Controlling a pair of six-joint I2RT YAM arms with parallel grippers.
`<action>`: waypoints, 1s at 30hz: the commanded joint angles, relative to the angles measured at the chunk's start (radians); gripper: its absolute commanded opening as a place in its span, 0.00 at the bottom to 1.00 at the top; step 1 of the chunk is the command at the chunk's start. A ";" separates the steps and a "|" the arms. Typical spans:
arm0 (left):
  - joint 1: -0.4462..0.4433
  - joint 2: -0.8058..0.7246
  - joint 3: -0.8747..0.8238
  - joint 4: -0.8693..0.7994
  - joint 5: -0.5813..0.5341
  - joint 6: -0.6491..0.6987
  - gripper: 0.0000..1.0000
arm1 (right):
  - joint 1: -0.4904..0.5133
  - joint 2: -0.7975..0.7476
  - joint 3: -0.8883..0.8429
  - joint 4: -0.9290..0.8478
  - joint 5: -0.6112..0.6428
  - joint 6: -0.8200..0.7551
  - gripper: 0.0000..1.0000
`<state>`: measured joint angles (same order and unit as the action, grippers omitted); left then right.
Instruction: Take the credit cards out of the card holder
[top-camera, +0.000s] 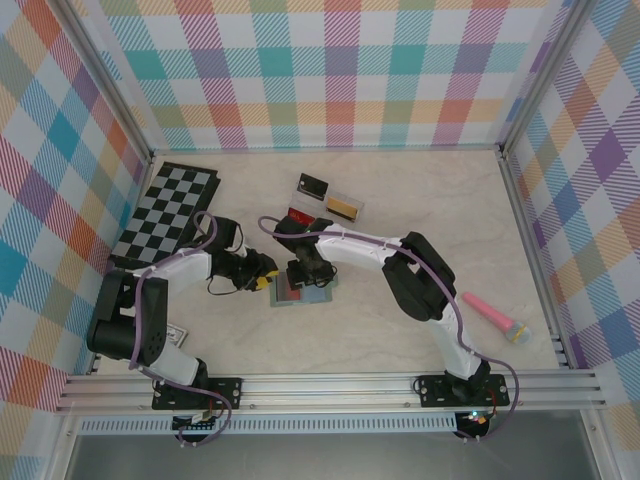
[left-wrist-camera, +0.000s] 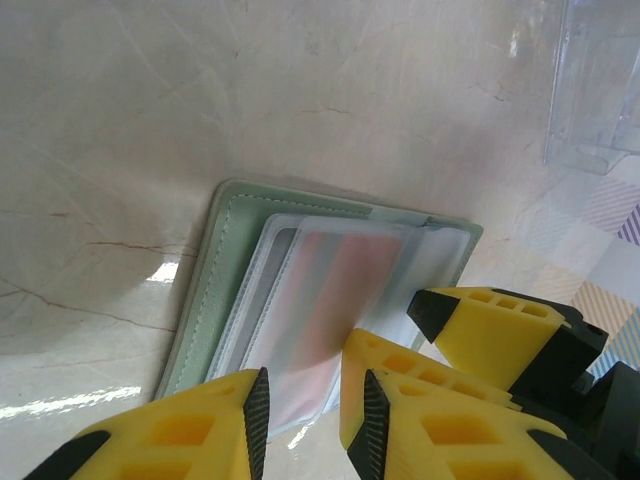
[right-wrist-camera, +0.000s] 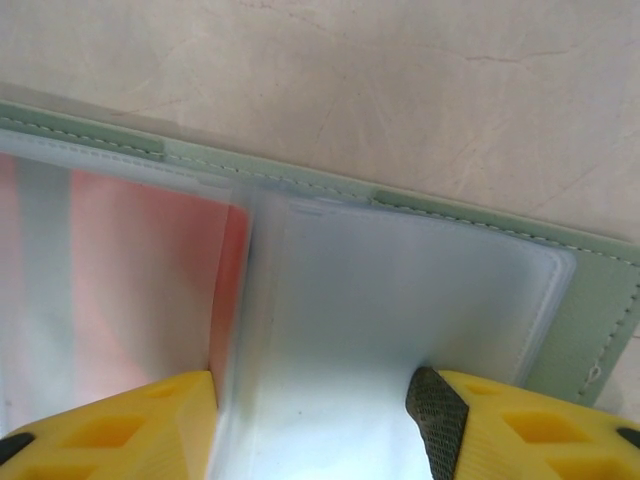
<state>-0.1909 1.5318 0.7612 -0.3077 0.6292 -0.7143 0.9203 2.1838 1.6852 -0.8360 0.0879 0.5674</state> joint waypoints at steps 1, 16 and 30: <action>0.008 0.013 -0.013 0.006 0.030 0.011 0.33 | -0.006 0.085 -0.027 -0.065 0.046 0.009 0.57; -0.028 0.071 0.011 0.011 0.040 0.034 0.35 | -0.006 0.085 -0.038 -0.047 0.020 0.009 0.54; -0.048 0.121 0.019 0.021 0.048 0.069 0.35 | -0.008 0.065 -0.061 -0.012 -0.017 0.002 0.52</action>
<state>-0.2268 1.6299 0.7635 -0.2886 0.6548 -0.6792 0.9199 2.1841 1.6825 -0.8360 0.0902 0.5671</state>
